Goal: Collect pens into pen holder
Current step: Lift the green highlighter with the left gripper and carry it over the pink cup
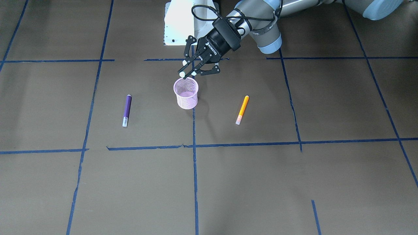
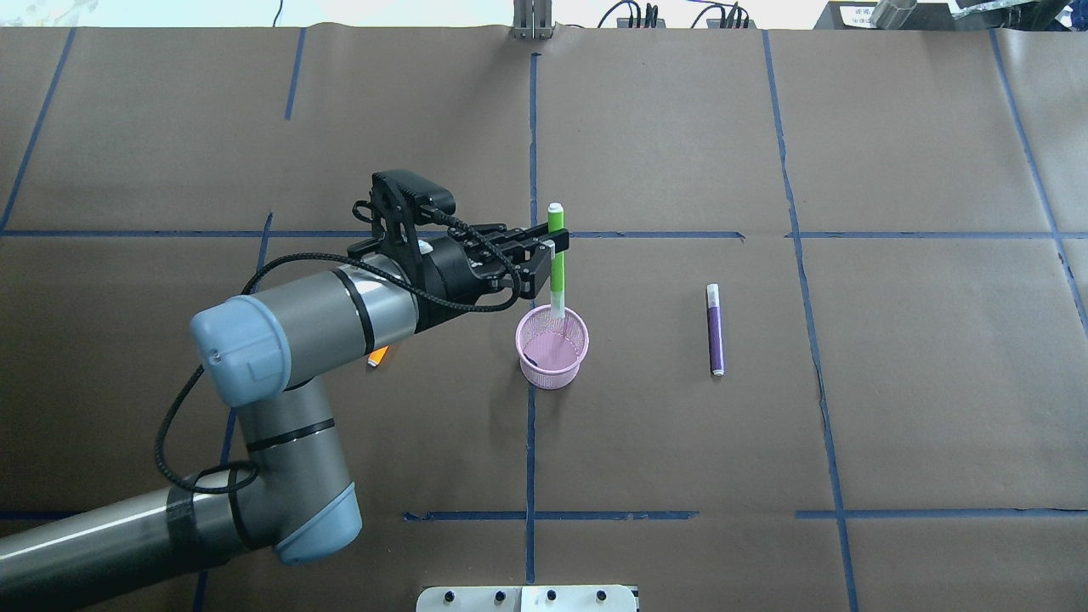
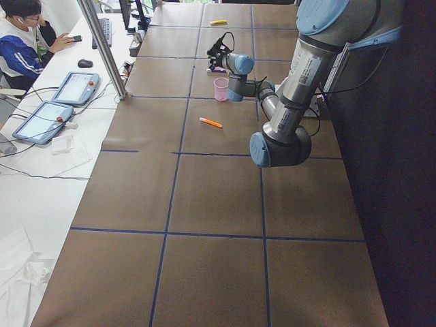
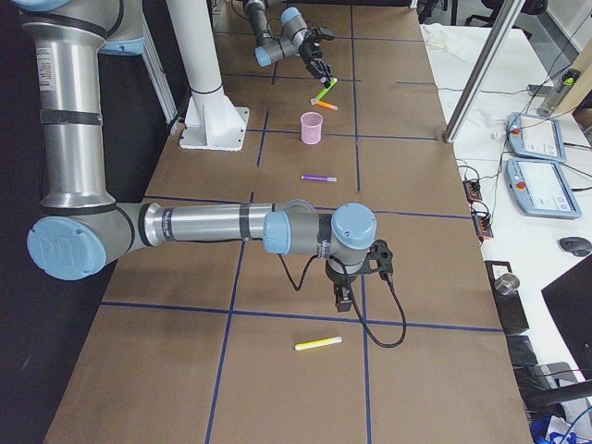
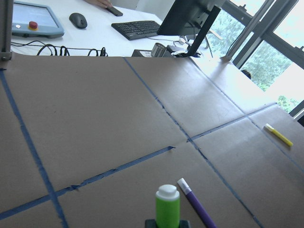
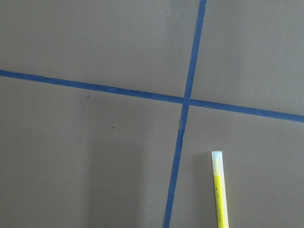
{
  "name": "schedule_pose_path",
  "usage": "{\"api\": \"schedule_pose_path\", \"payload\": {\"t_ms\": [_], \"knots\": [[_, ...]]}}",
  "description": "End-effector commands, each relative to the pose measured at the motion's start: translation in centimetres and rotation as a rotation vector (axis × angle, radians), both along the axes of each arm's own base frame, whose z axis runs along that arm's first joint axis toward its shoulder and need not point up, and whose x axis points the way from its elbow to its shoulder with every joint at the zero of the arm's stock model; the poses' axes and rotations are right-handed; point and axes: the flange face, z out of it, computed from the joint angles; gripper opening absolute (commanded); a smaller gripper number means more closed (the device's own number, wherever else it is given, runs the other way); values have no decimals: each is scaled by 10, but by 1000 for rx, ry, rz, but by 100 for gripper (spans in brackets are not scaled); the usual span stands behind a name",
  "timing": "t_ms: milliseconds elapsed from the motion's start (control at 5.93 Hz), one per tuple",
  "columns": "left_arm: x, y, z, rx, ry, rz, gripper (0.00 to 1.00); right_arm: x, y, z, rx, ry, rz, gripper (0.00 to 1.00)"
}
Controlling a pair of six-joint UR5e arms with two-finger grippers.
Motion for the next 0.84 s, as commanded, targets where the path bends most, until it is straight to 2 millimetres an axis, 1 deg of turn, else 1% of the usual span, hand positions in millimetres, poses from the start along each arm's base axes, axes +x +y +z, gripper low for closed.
{"api": "schedule_pose_path", "payload": {"t_ms": [0,337,674], "knots": [[24,-32,36,5,13,-29,0,0,1,1,-3,-5,1,100],[25,-26,41,7,16,-10,0,0,1,1,-2,-6,1,100],[39,-8,46,4,15,23,0,0,2,1,-5,-6,1,100]]}}
